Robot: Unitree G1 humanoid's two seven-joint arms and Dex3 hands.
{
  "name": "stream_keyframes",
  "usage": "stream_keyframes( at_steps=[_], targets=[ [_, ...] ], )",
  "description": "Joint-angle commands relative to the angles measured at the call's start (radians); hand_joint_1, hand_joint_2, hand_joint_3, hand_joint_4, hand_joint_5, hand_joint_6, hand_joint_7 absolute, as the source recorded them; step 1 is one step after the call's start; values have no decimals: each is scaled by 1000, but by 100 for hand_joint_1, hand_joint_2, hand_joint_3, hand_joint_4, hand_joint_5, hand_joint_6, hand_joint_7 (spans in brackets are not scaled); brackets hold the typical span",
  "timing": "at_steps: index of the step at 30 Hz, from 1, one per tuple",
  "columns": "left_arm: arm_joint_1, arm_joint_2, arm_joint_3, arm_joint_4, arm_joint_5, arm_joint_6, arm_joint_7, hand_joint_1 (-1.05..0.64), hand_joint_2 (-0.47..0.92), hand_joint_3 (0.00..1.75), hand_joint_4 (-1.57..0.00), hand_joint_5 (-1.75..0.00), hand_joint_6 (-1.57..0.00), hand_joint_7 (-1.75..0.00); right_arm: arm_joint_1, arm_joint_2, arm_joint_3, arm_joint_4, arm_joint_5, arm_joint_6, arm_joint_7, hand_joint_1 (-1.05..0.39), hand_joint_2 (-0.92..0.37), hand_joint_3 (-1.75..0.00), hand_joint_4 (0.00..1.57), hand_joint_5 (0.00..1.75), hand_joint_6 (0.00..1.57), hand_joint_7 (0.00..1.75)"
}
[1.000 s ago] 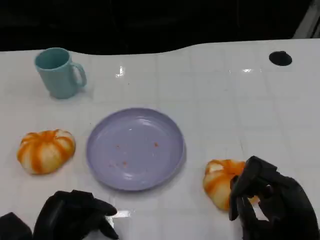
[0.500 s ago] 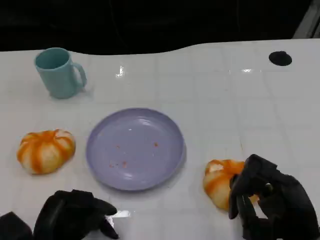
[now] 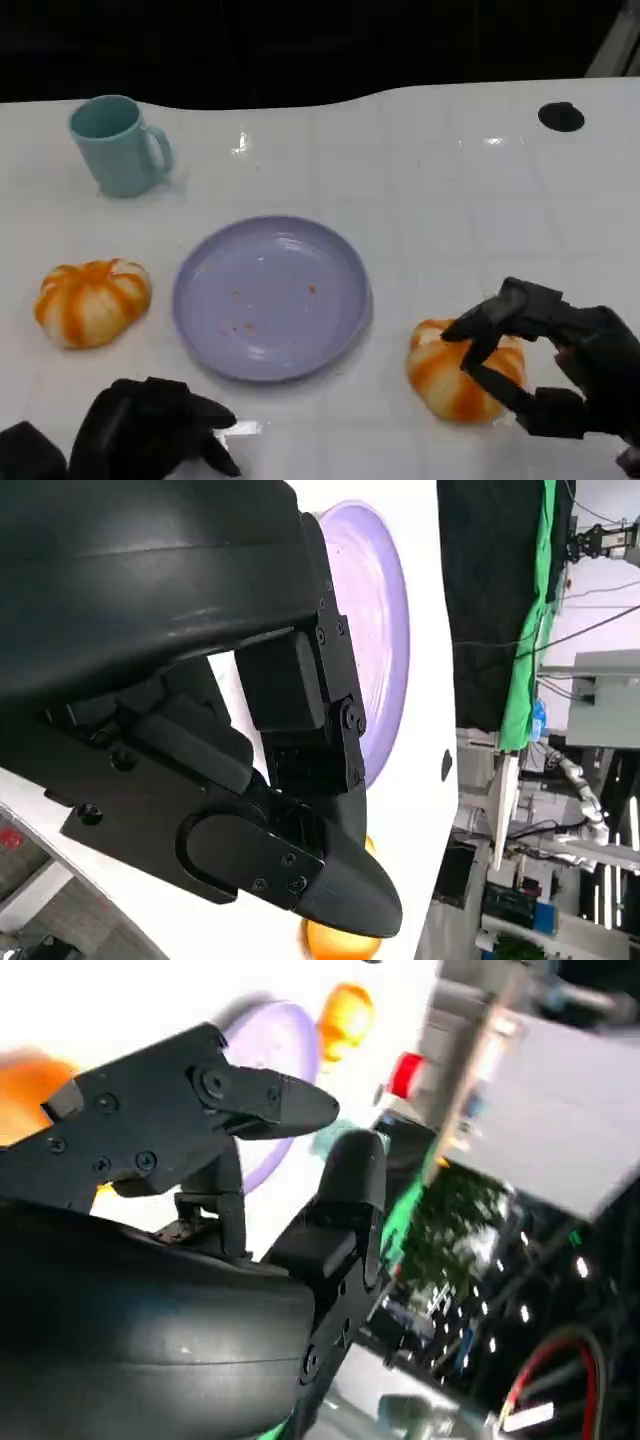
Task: Grasp the bread from the table and place it into the plate.
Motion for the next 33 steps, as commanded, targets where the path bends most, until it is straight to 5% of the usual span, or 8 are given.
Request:
stream_keyframes(
  at_steps=[1,6,13,24,33],
  targets=[
    [3,8,2,-13,3,6,16,-105,85,0,-146,-68,-157,-16,-26,-145,-25,-111,-175,47,5,-48,-91,-14,32,71,45,35],
    [5,8,-2,-18,10,1,23,-105,86,0,-146,-68,-157,-18,-44,-256,-11,-242,-311,186,52,-57,-92,-9,23,35,37,7],
    [1,4,0,-13,2,3,16,-105,85,0,-146,-68,-157,-18,-98,-334,60,-340,-499,357,126,-56,-88,-1,15,22,31,0],
    [0,5,-1,-11,11,-8,20,-105,86,0,-146,-68,-157,-18,-158,-326,185,-322,-689,408,98,-53,-81,0,18,19,33,1],
    [-1,4,4,-13,4,-3,18,-105,87,0,-146,-68,-157,-18,-220,-286,286,-171,-784,430,37,-50,-83,-1,21,18,32,0]
  ],
)
